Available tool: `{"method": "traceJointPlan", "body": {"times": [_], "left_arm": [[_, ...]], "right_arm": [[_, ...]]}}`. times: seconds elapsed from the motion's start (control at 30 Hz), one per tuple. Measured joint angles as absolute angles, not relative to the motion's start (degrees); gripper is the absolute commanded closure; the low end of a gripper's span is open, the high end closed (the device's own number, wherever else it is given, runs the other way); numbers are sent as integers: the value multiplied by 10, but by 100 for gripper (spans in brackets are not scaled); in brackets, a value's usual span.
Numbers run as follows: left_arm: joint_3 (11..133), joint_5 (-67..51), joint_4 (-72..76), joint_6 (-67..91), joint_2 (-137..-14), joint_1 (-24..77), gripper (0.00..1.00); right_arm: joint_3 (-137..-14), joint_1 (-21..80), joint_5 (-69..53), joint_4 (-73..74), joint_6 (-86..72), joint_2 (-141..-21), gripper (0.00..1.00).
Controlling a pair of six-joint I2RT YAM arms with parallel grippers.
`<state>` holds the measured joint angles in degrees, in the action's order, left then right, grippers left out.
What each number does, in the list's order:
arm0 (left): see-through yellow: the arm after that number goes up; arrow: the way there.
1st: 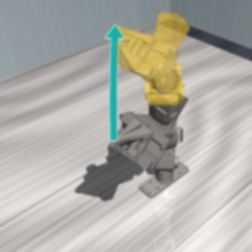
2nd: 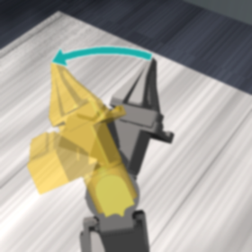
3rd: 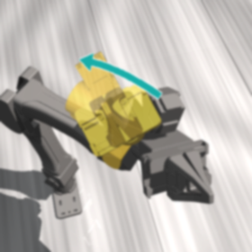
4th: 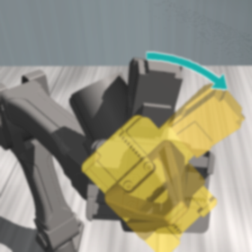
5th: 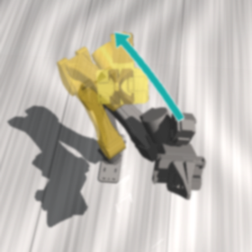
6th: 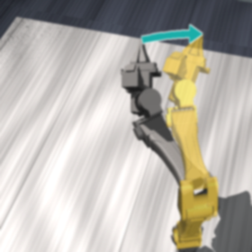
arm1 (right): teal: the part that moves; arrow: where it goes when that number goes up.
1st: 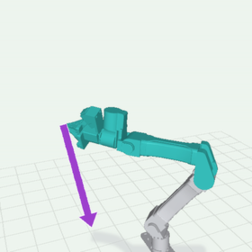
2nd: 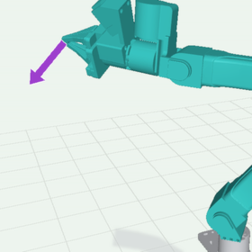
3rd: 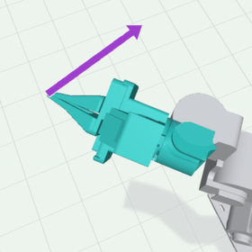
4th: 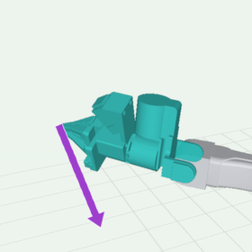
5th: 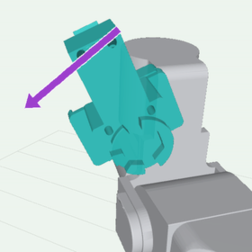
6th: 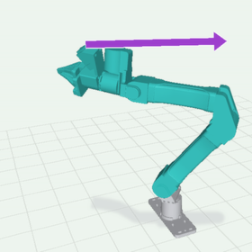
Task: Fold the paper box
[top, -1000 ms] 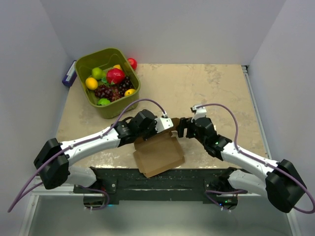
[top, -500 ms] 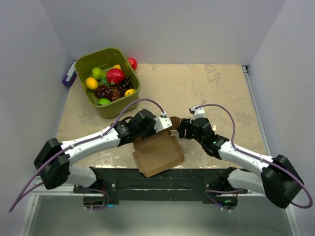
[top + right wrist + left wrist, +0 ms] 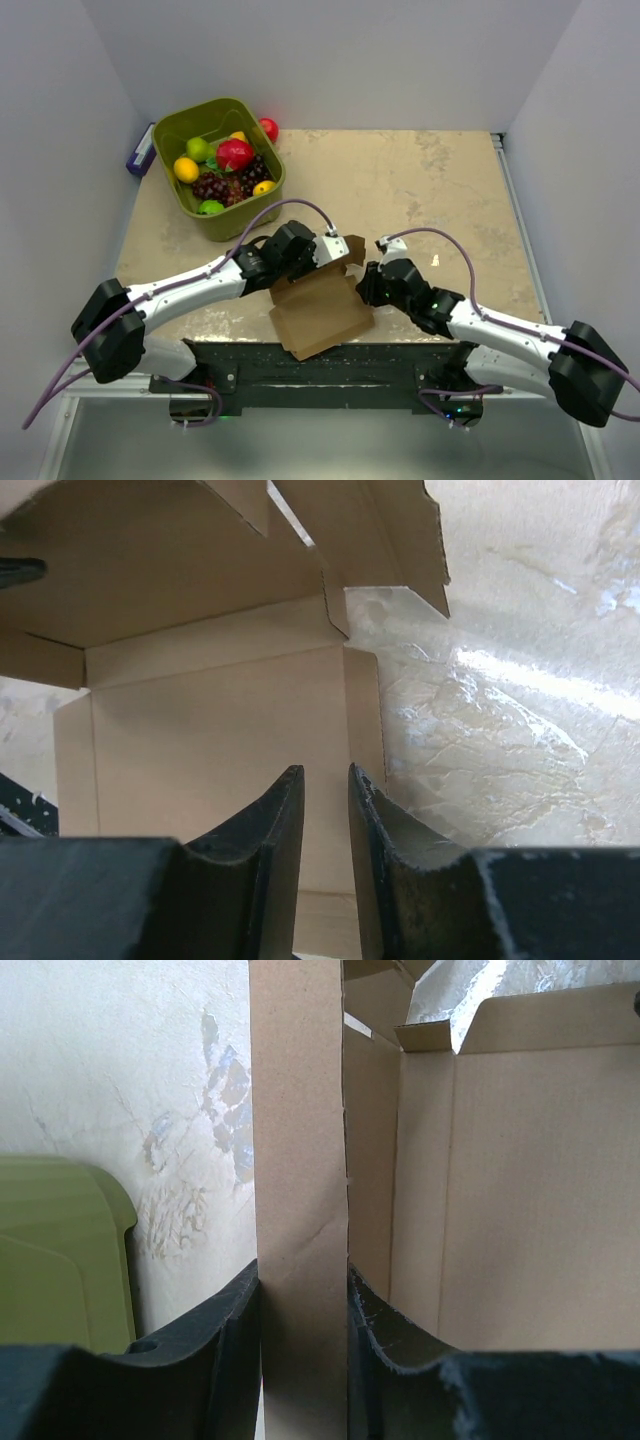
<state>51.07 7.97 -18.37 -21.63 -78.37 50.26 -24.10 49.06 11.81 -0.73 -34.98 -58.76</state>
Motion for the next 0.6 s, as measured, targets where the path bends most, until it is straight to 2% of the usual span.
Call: {"method": "traceJointPlan", "body": {"times": [0.6], "left_arm": [[511, 80, -181, -216, -785, 503, 79]], "right_arm": [[-241, 491, 115, -6, -374, -676, 84]]}}
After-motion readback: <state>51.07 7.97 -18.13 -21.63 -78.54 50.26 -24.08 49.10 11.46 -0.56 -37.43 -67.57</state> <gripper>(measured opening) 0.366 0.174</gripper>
